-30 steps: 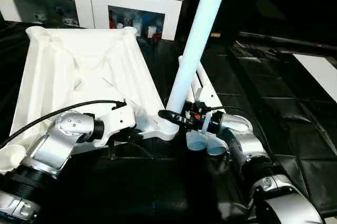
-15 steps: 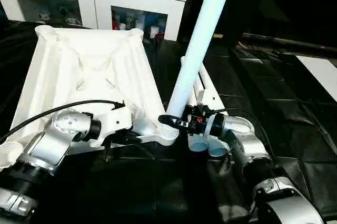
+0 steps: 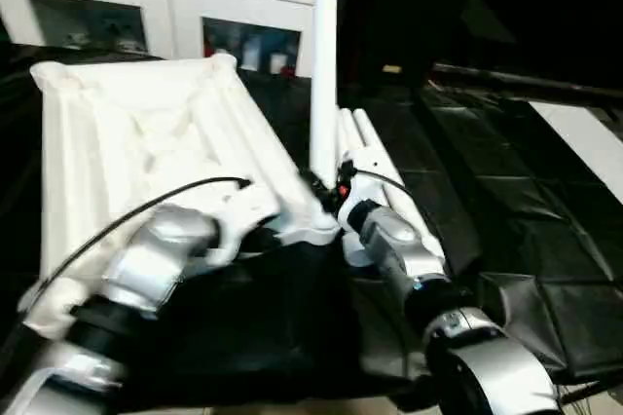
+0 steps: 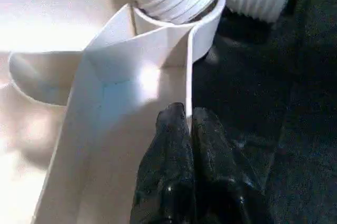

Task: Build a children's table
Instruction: Insert table leg to table base

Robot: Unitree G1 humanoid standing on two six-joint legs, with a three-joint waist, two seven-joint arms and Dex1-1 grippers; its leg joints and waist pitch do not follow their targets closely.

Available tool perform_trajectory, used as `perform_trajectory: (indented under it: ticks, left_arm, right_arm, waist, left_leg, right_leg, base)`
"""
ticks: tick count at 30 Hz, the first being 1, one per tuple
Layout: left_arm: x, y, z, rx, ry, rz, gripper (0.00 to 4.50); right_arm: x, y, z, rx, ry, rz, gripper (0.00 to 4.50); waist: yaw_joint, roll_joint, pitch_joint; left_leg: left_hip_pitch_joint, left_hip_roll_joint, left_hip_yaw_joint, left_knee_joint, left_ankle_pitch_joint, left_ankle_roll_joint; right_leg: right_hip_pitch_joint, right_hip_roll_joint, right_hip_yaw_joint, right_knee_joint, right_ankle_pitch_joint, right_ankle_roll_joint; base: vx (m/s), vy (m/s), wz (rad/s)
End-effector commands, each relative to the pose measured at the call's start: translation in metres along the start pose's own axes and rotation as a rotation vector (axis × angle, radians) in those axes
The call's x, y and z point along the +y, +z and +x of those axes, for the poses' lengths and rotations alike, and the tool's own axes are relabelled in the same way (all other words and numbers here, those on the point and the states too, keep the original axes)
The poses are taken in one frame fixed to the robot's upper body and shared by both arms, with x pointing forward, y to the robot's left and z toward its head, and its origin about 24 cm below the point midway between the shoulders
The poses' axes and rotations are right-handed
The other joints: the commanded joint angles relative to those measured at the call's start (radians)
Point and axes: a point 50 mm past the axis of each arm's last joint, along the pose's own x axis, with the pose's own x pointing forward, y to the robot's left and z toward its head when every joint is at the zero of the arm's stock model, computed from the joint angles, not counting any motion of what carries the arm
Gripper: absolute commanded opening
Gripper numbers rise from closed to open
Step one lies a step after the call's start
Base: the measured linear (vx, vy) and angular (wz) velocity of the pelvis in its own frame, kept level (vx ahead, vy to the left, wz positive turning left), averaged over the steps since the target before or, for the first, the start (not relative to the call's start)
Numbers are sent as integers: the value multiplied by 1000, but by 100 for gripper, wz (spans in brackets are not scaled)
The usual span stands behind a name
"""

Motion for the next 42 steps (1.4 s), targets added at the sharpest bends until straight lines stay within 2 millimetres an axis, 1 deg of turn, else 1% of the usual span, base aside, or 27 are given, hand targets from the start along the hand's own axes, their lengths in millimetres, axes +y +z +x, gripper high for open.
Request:
perform_trajectory:
  ticks: [1, 2, 4, 7, 9, 11, 12, 13, 14, 16, 17, 18, 20, 21, 22, 23, 24, 27, 28, 32, 33, 34, 35, 36, 39, 40, 42]
  left_arm:
    - [-9, -11, 14, 95, 73, -66, 0]
    - [-10, -9, 18, 91, 101, -72, 0]
    - [-7, -7, 21, 79, 151, -58, 0]
    - [6, -3, 14, 33, 220, -9, 0]
    - [12, 1, 7, -13, 218, 47, 0]
    - [14, 4, -1, -44, 199, 104, 0]
    - [14, 4, -1, -44, 199, 104, 0]
    - [17, 2, -6, -44, 204, 114, 0]
    - [22, -2, -14, -33, 215, 133, 0]
    - [25, -6, -20, -36, 202, 188, 0]
    - [26, -7, -24, -53, 168, 203, 0]
    - [28, -9, -29, -47, 160, 205, 0]
    - [29, -9, -31, -42, 158, 204, 0]
    - [31, -9, -35, -47, 146, 225, 0]
    - [38, -8, -43, -41, 170, 244, 0]
    - [41, -6, -46, -51, 175, 249, 0]
    - [41, -6, -46, -51, 175, 249, 0]
    - [37, -2, -55, -88, 103, 210, 55]
    - [33, -1, -59, -95, 45, 198, 55]
    - [30, 7, -75, -129, -26, 212, 87]
    - [32, 13, -83, -162, -33, 205, 87]
    - [33, 17, -89, -186, -39, 200, 104]
    - [35, 24, -97, -229, -48, 192, 104]
    - [38, 32, -108, -282, -54, 187, 115]
    - [46, 52, -116, -437, -33, 105, 135]
    - [52, 64, -112, -517, 12, 44, 138]
    - [59, 80, -106, -618, 59, -44, 155]
  right_arm:
    - [-21, -54, -21, 241, -217, 21, 184]
    - [-15, -51, -17, 218, -216, 33, 184]
    - [-4, -43, -11, 159, -170, 62, 184]
    - [5, -22, -3, 29, -62, 111, 184]
    - [6, 0, 0, -95, 11, 139, 184]
    - [4, 18, 1, -189, 63, 162, 184]
    - [4, 18, 1, -189, 63, 162, 184]
    - [4, 31, 0, -253, 121, 174, 184]
    - [3, 48, -2, -324, 190, 160, 184]
    - [1, 64, -8, -376, 262, 132, 184]
    - [-1, 73, -12, -399, 302, 108, 184]
    - [-3, 78, -16, -412, 332, 91, 184]
    - [-4, 82, -18, -421, 351, 80, 184]
    - [-7, 87, -22, -432, 369, 71, 184]
    - [-12, 95, -32, -451, 399, 45, 184]
    - [-15, 98, -37, -455, 409, 31, 184]
    - [-15, 98, -37, -455, 409, 31, 184]
    - [-25, 100, -52, -444, 416, -16, 184]
    - [-31, 100, -60, -435, 405, -21, 184]
    - [-40, 90, -73, -385, 351, -32, 184]
    - [-38, 88, -75, -351, 353, -51, 184]
    - [-37, 86, -77, -327, 355, -65, 184]
    - [-36, 84, -79, -294, 352, -84, 184]
    - [-34, 82, -82, -263, 353, -101, 184]
    - [-27, 82, -87, -241, 374, -91, 184]
    - [-22, 83, -90, -237, 401, -76, 184]
    - [-13, 84, -90, -229, 436, -62, 184]
  waist:
    - [-16, 35, 3]
    - [-15, 36, 2]
    - [-13, 23, -1]
    - [-11, 21, -2]
    - [-11, 25, -9]
    - [-11, 26, -24]
    - [-9, 25, -25]
    - [-4, 20, -37]
    - [0, 16, -45]
    - [-1, 19, -37]
    - [0, 21, -37]
    - [5, 22, -49]
    - [10, 19, -56]
    - [10, 21, -60]
    - [14, 30, -63]
    - [15, 35, -65]
    - [16, 32, -68]
    - [19, 35, -73]
    - [20, 42, -72]
    - [19, 44, -72]
    - [22, 61, -70]
    - [20, 50, -67]
    - [23, 50, -65]
    - [28, 64, -61]
    - [36, 58, -56]
    - [41, 52, -51]
    - [51, 64, -54]
  left_leg:
    - [8, 35, -31, -99, -681, -26]
    - [8, 32, -31, -97, -680, -23]
    - [11, 28, -27, -93, -656, -6]
    - [3, 28, -25, -94, -611, 11]
    - [-7, 29, -26, -95, -583, 19]
    - [-35, 35, -22, -98, -450, 23]
    - [-41, 37, -22, -99, -416, 27]
    - [-41, 39, -7, -89, -302, 32]
    - [-50, 37, 4, -82, -179, 52]
    - [-47, 35, 15, -82, -230, 73]
    - [-42, 35, 15, -76, -307, 56]
    - [-45, 35, 16, -71, -283, 42]
    - [-45, 35, 24, -65, -201, 39]
    - [-46, 34, 30, -60, -141, 42]
    - [-53, 28, 33, -55, -82, 48]
    - [-57, 28, 33, -53, -55, 48]
    - [-58, 28, 35, -49, -21, 50]
    - [-53, 22, 38, -40, 34, 42]
    - [-53, 21, 36, -41, 41, 42]
    - [-46, 23, 39, -39, 2, 37]
    - [-44, 24, 37, -40, -21, 29]
    - [-46, 24, 38, -40, -43, 24]
    - [-47, 23, 38, -40, -55, 18]
    - [-42, 22, 38, -41, -90, 3]
    - [-45, 21, 38, -38, -153, -15]
    - [-40, 22, 42, -36, -182, -17]
    - [-32, 23, 39, -32, -202, -14]
  right_leg:
    - [-14, -75, 27, -101, -637, -34]
    - [-15, -76, 27, -102, -635, -30]
    - [-16, -83, 30, -110, -655, -22]
    - [-19, -89, 36, -116, -667, -13]
    - [-10, -90, 38, -110, -645, -19]
    - [9, -93, 52, -86, -525, -54]
    - [12, -91, 52, -82, -490, -63]
    - [10, -90, 62, -66, -356, -101]
    - [19, -82, 67, -42, -196, -138]
    - [1, -73, 64, -52, -265, -144]
    - [-14, -76, 66, -62, -395, -122]
    - [-9, -78, 69, -58, -391, -113]
    - [-9, -68, 71, -39, -254, -133]
    - [-7, -64, 71, -25, -147, -165]
    - [6, -57, 71, -13, -35, -175]
    - [8, -54, 71, -3, 21, -182]
    - [11, -50, 69, 5, 92, -194]
    - [21, -44, 71, 16, 210, -224]
    - [25, -43, 71, 18, 230, -233]
    - [22, -41, 69, 16, 200, -256]
    - [20, -41, 69, 17, 182, -267]
    - [21, -39, 68, 12, 157, -266]
    - [23, -40, 68, 12, 134, -262]
    - [18, -40, 69, 5, 78, -250]
    - [16, -41, 69, -4, -70, -214]
    - [8, -41, 69, -15, -142, -198]
    - [2, -43, 68, -18, -194, -179]
  base:
    - [0, 0, 0]
    - [0, 0, 0]
    - [0, 0, 0]
    - [0, 0, 0]
    - [0, 0, 0]
    - [0, 0, 0]
    - [0, 0, 0]
    - [0, 0, 0]
    - [0, 0, 0]
    - [-6, -33, 1]
    - [45, -77, 3]
    - [45, -77, 3]
    - [64, -66, 6]
    - [65, -60, 7]
    - [70, -51, 1]
    - [61, -39, -5]
    - [61, -39, -5]
    - [0, 0, 0]
    - [0, 0, 0]
    - [0, 0, 0]
    - [0, 0, 0]
    - [0, 0, 0]
    - [0, 0, 0]
    - [0, 0, 0]
    - [0, 0, 0]
    - [-52, -8, 5]
    - [-50, -8, 10]
